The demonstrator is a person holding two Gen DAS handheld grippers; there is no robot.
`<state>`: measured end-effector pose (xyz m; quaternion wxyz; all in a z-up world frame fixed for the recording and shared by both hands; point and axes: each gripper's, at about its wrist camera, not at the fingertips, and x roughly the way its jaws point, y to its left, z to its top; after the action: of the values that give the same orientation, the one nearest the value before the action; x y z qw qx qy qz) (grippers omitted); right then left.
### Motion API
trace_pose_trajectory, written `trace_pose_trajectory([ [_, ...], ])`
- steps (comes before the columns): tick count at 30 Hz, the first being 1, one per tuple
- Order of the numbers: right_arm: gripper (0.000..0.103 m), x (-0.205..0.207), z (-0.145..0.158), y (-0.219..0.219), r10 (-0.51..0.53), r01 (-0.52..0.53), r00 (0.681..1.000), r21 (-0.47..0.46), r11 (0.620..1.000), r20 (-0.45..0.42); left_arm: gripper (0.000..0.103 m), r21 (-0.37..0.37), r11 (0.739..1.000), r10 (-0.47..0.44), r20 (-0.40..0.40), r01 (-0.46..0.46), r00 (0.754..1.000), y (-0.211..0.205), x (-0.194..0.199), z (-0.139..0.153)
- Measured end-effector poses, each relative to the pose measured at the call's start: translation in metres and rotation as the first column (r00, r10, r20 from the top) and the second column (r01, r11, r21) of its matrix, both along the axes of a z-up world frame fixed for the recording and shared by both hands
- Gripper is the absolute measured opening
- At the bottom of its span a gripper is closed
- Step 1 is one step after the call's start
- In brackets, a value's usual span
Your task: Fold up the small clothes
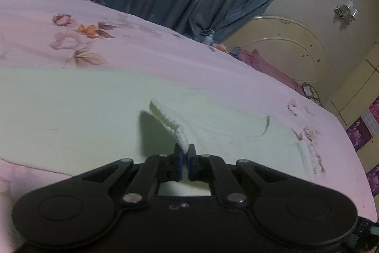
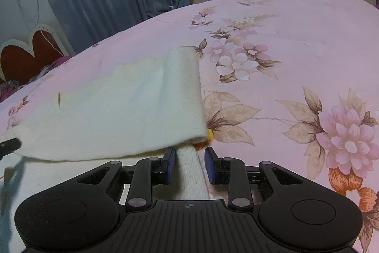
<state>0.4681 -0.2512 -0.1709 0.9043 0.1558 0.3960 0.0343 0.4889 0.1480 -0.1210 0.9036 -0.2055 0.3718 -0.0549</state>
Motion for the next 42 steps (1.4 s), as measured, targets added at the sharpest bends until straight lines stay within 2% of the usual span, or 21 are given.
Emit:
trace_pose_trajectory([
  [6, 0.028, 0.002, 0.0, 0.002, 0.004, -0.004, 1.0, -0.015, 1.0, -0.002, 0.003, 0.007, 1.0, 0.019, 0.003, -0.019, 1.0, 0.011, -0.001, -0.002],
  [11, 0.018, 0.0, 0.0, 0.0, -0.001, 0.002, 1.0, -0.021, 1.0, 0.007, 0.003, 0.017, 0.999, 0.028, -0.01, -0.028, 1.0, 0.019, -0.003, -0.009],
  [16, 0.016, 0.0, 0.002, -0.001, 0.028, -0.028, 1.0, -0.01, 1.0, -0.001, 0.004, 0.024, 1.0, 0.015, -0.024, -0.014, 1.0, 0.021, -0.003, -0.017],
  [17, 0.017, -0.001, 0.006, -0.001, 0.035, -0.035, 0.999, -0.009, 0.999, 0.008, 0.01, 0.026, 1.0, 0.011, -0.024, -0.01, 1.0, 0.021, -0.003, -0.017],
  [18, 0.017, -0.004, 0.011, -0.003, 0.038, -0.037, 0.999, -0.011, 0.999, 0.032, 0.024, 0.025, 1.0, 0.008, -0.02, -0.008, 1.0, 0.022, -0.003, -0.017],
  [21, 0.017, -0.006, 0.024, -0.007, 0.04, -0.039, 0.995, -0.015, 0.999, 0.088, 0.038, 0.025, 1.0, 0.018, 0.012, -0.018, 1.0, 0.026, -0.004, -0.013],
  [22, 0.017, -0.004, 0.026, -0.008, 0.038, -0.037, 0.994, -0.011, 0.999, 0.1, 0.038, 0.022, 0.999, 0.023, 0.014, -0.023, 1.0, 0.027, -0.002, -0.013],
  [25, 0.017, 0.011, 0.028, -0.005, 0.054, -0.055, 0.993, 0.007, 0.998, 0.109, 0.032, 0.003, 1.0, 0.03, -0.001, -0.03, 1.0, 0.03, 0.009, -0.016],
  [27, 0.017, 0.025, 0.024, 0.004, 0.097, -0.096, 0.991, -0.006, 0.995, 0.089, 0.004, -0.002, 1.0, 0.015, -0.027, -0.015, 1.0, 0.031, 0.017, -0.022],
  [29, 0.016, 0.035, 0.012, 0.012, 0.127, -0.125, 0.991, -0.041, 0.991, 0.03, 0.004, -0.008, 1.0, 0.024, -0.015, -0.025, 1.0, 0.033, 0.015, -0.023],
  [30, 0.016, 0.037, 0.006, 0.014, 0.126, -0.126, 0.992, -0.07, 0.99, 0.003, 0.004, 0.013, 1.0, 0.02, -0.004, -0.02, 1.0, 0.031, 0.011, -0.023],
  [32, 0.014, 0.034, 0.005, 0.012, 0.135, -0.134, 0.991, -0.083, 0.987, 0.005, 0.005, 0.054, 0.998, -0.009, -0.002, 0.009, 1.0, 0.028, 0.006, -0.025],
  [34, 0.014, 0.035, 0.006, 0.011, 0.158, -0.157, 0.987, -0.094, 0.983, -0.002, 0.01, 0.063, 0.998, -0.018, 0.003, 0.018, 1.0, 0.031, 0.003, -0.025],
  [35, 0.015, 0.037, 0.008, 0.009, 0.16, -0.159, 0.987, -0.089, 0.983, -0.002, 0.023, 0.078, 0.997, 0.006, 0.017, -0.007, 1.0, 0.034, 0.001, -0.021],
  [36, 0.015, 0.037, 0.012, 0.005, 0.147, -0.145, 0.989, -0.08, 0.986, 0.021, 0.028, 0.125, 0.991, 0.047, 0.055, -0.053, 0.997, 0.036, -0.004, -0.013],
  [37, 0.015, 0.037, 0.017, 0.002, 0.135, -0.131, 0.989, -0.069, 0.989, 0.059, 0.028, 0.175, 0.981, 0.062, 0.105, -0.08, 0.993, 0.036, -0.009, -0.005],
  [39, 0.015, 0.043, 0.025, 0.001, 0.124, -0.118, 0.986, -0.058, 0.991, 0.113, 0.025, 0.209, 0.977, 0.008, 0.161, -0.042, 0.987, 0.027, -0.008, 0.007],
  [42, 0.015, 0.07, 0.021, 0.02, 0.179, -0.174, 0.978, -0.051, 0.983, 0.108, 0.026, 0.287, 0.953, -0.143, 0.131, 0.101, 0.981, -0.007, 0.012, 0.006],
])
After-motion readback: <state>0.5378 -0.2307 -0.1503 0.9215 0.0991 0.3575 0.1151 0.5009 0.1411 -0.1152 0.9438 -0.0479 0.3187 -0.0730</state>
